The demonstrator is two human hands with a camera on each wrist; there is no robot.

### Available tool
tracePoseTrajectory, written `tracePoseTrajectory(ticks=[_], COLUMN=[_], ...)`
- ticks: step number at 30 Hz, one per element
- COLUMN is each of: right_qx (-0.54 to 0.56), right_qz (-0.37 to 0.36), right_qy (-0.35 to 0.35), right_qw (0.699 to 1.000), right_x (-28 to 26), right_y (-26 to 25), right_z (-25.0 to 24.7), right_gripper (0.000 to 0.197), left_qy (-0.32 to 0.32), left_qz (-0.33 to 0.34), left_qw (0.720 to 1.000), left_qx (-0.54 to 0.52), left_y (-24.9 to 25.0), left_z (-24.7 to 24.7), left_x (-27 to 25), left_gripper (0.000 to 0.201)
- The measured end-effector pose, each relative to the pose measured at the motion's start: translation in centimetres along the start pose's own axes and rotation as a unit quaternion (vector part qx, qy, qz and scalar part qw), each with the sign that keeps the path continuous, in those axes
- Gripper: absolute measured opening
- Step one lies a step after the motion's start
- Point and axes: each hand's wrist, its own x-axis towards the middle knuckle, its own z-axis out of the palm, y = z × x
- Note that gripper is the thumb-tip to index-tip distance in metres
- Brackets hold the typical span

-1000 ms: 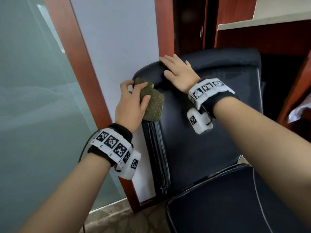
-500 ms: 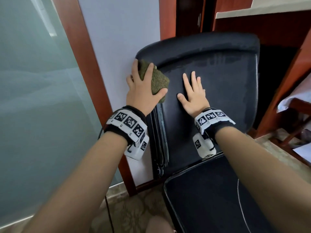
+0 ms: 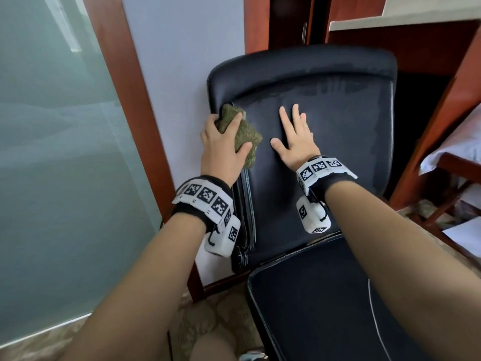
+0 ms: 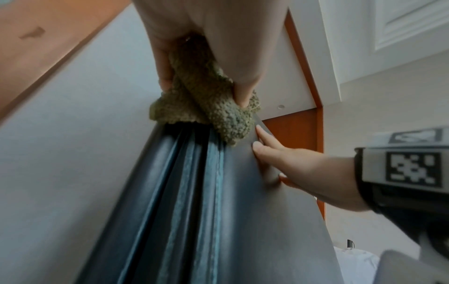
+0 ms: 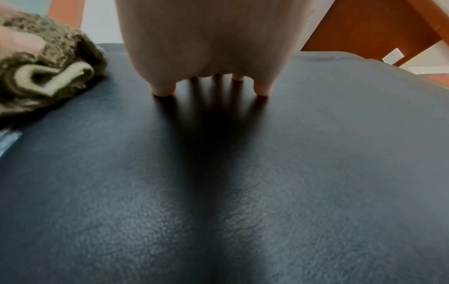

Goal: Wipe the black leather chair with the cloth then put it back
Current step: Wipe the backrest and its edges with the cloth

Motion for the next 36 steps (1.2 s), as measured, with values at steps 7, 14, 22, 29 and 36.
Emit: tracePoseTrajectory(ticks=[7,14,22,29,36], right_qx=[-0.002,-0.028,-0.026,0.001,0.075], right_qz=[-0.01,-0.003,0.025,0.001,-0.004], right_qy=[0.016,0.057,0.065,0.071,0.024], right_qw=[1.0,0.998,0.997,0.997,0.997], right_x=[0.2,-0.2,-0.3,-0.8,0.2], right_y=[0.6,0.3,-0.5,0.4,1.2], right_z=[0.9,1.6,2.0,2.4,2.4], right_gripper=[0.065,0.062,0.062,0.059,0.063], left_qy=[0.099,0.154,0.156,0.145,0.136], left_qz=[-0.012,-0.071,-0.168,-0.089,-0.107], left_qw=[0.99,0.982,0.937,0.945,0.956], left_qx=[-0.098,-0.081,-0.263,-0.279,-0.238], left_y=[0.8,0.9,1.6,-0.1,0.3], left_z=[-0.6,0.5,1.1,1.8,3.6], left_x=[2.7,3.7,4.1,2.8,2.8], left_gripper=[0.049,0.05,0.046,0.044,0.05])
